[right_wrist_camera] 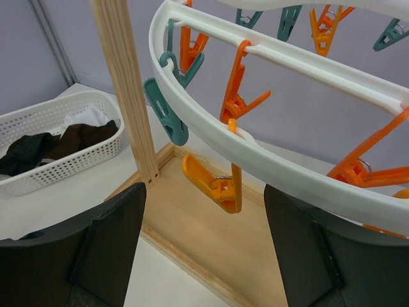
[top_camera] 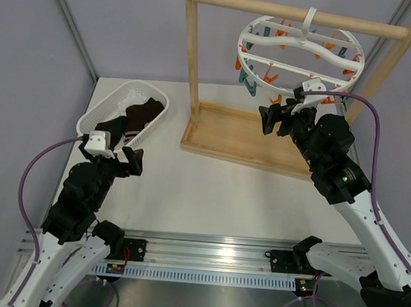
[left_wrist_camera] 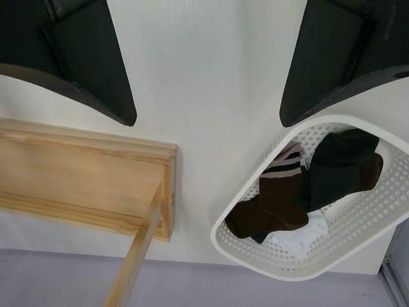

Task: Clip the socks to the hanger
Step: Open the clamp at the hanger.

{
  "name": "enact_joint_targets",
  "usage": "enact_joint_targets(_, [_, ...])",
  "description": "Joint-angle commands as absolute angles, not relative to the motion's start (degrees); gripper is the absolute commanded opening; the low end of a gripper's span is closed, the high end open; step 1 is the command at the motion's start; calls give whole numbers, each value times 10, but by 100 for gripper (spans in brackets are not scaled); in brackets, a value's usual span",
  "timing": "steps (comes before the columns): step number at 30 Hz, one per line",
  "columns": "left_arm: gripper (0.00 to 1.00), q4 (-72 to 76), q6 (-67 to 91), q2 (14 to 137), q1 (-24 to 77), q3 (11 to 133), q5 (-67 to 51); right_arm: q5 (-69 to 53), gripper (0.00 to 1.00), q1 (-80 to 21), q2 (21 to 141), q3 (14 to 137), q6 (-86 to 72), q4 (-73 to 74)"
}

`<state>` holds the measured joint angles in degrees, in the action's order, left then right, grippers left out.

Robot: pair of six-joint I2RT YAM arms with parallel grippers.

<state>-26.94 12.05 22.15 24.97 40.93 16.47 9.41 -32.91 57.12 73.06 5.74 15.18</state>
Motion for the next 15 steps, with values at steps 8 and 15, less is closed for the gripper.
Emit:
enact_joint_targets(8, [99, -250, 122, 214, 252, 425, 155, 115, 77, -330, 558, 691, 45, 19])
enact_joint_targets(15, [99, -250, 122, 211, 252, 425, 157, 125, 73, -330, 543, 642, 4, -54])
